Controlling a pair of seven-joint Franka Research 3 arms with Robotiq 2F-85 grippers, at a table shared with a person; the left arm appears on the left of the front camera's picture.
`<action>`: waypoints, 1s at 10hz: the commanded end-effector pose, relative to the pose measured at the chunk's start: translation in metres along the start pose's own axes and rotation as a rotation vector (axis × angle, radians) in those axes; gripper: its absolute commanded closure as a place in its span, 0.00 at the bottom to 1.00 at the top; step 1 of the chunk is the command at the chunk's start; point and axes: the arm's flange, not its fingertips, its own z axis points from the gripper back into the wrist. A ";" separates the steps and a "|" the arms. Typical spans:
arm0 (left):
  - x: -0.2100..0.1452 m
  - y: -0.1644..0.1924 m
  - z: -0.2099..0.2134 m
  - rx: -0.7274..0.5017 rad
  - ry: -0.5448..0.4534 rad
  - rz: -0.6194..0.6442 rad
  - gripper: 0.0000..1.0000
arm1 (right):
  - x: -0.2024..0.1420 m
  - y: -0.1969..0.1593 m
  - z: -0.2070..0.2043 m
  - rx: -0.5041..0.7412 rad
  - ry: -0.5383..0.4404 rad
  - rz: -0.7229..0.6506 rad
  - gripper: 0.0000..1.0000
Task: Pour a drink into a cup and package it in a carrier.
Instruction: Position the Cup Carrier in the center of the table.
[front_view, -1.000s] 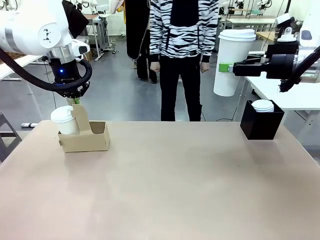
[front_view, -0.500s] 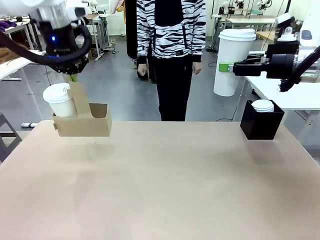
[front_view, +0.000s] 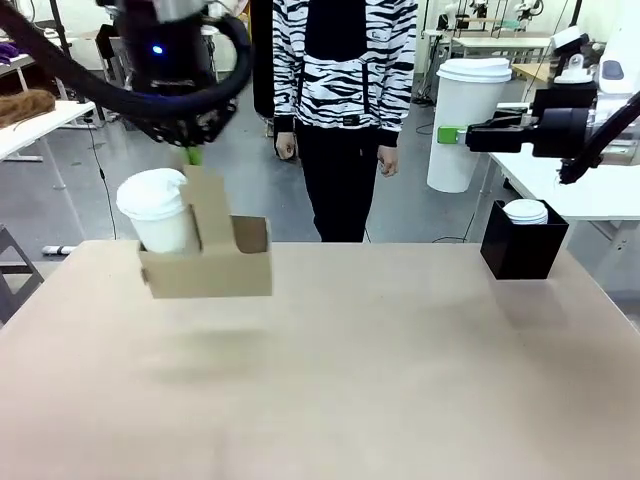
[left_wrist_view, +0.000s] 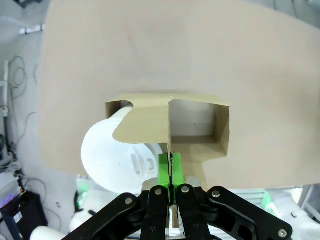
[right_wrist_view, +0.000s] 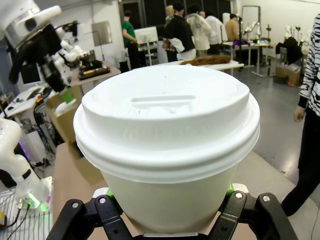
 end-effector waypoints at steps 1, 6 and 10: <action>-0.006 -0.027 -0.024 -0.042 0.009 -0.004 0.98 | 0.004 -0.001 -0.003 0.000 -0.019 0.020 0.19; -0.024 -0.107 -0.083 -0.078 0.042 -0.101 0.98 | 0.004 -0.001 -0.003 0.000 -0.019 0.020 0.19; -0.043 -0.126 -0.128 -0.024 0.024 -0.090 0.98 | 0.004 -0.001 -0.003 0.000 -0.019 0.020 0.19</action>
